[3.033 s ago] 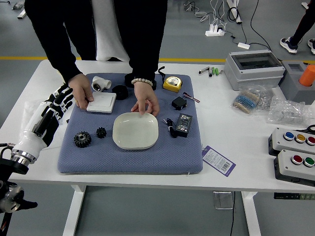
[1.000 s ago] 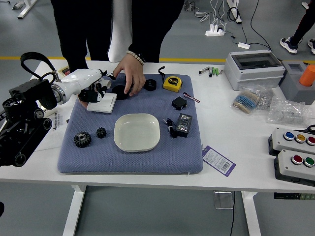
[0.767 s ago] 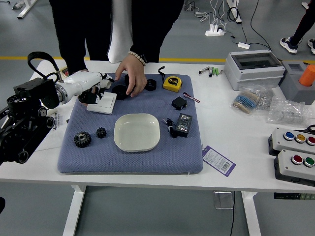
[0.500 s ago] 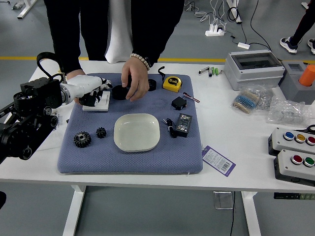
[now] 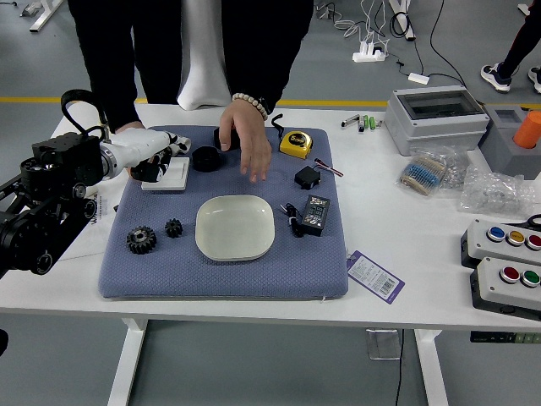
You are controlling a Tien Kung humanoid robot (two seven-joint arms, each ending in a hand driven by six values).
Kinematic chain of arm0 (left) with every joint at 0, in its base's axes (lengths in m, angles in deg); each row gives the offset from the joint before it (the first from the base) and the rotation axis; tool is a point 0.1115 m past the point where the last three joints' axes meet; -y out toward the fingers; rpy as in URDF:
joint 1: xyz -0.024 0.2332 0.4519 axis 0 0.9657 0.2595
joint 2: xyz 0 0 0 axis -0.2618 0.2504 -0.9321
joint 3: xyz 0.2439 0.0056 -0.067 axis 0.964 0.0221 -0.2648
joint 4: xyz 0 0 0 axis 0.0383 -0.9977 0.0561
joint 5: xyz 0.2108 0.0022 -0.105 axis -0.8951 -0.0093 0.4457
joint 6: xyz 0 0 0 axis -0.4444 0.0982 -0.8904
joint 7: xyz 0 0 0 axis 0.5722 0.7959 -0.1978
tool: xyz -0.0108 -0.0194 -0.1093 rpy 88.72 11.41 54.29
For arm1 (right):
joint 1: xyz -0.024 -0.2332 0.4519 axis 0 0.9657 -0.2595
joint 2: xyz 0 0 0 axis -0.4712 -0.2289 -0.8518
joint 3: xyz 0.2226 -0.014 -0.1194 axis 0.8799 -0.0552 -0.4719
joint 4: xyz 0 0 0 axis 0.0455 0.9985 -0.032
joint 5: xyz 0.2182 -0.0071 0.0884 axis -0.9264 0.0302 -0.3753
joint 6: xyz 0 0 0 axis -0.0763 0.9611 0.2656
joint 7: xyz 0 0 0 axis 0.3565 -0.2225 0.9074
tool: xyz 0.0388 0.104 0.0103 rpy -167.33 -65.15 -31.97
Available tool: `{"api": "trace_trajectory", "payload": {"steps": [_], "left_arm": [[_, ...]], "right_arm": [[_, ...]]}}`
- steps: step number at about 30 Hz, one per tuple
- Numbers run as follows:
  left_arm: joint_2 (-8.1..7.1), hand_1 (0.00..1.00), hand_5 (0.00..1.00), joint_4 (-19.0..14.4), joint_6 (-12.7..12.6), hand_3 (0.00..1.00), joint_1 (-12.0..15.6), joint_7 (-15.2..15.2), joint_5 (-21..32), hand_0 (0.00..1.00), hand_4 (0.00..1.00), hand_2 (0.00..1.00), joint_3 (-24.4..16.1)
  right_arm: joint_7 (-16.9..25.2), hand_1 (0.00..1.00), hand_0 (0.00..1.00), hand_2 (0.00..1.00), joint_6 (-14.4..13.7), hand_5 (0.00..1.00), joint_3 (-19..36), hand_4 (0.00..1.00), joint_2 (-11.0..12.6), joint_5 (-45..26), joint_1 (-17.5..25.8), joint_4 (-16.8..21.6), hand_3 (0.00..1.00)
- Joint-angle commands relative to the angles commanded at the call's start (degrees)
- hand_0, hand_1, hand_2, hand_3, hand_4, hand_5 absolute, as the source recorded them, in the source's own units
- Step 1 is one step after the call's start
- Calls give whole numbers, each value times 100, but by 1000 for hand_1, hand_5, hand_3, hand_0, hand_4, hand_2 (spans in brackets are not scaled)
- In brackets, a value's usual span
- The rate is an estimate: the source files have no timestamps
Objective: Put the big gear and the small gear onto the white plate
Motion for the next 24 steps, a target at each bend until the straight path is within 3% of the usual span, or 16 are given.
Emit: {"api": "trace_trajectory", "payload": {"steps": [2, 3, 8, 9, 14, 15, 17, 24], "left_arm": [[-70, 137, 2, -167, -51, 868, 96, -39, 24, 248, 2, 168, -84], [-90, 348, 131, -223, -52, 874, 122, -42, 22, 294, 717, 422, -108], [-273, 348, 131, -539, 231, 874, 240, 78, -62, 294, 717, 422, -155], [-309, 573, 276, -591, 324, 870, 260, 115, -62, 406, 998, 625, -162], [-488, 573, 276, -926, 750, 870, 376, 273, -18, 406, 998, 625, -144], [-520, 612, 272, -992, 828, 865, 402, 310, 3, 447, 998, 681, -135], [-599, 612, 272, -1191, 1034, 865, 483, 410, 68, 447, 998, 681, -121], [-741, 625, 271, -1673, 1411, 867, 745, 686, 33, 462, 998, 694, -77]], "right_arm": [[4, 745, 744, 769, 3, 756, 16, 919, -13, -6, 16, -3, 642], [6, 745, 742, 769, 4, 755, 20, 919, -16, -10, 21, -4, 642], [5, 745, 742, 769, 11, 755, 10, 919, -32, 2, 31, -14, 642], [3, 745, 741, 769, 12, 755, -1, 919, -36, 6, 33, -17, 642], [5, 745, 741, 769, 19, 755, -63, 919, -54, -2, 49, -22, 642], [5, 745, 741, 769, 19, 754, -64, 918, -55, -1, 52, -22, 642], [6, 745, 741, 769, 19, 754, -49, 918, -55, 4, 55, -23, 642], [13, 745, 740, 768, 25, 754, -11, 918, -51, 0, 44, -21, 642]]}}
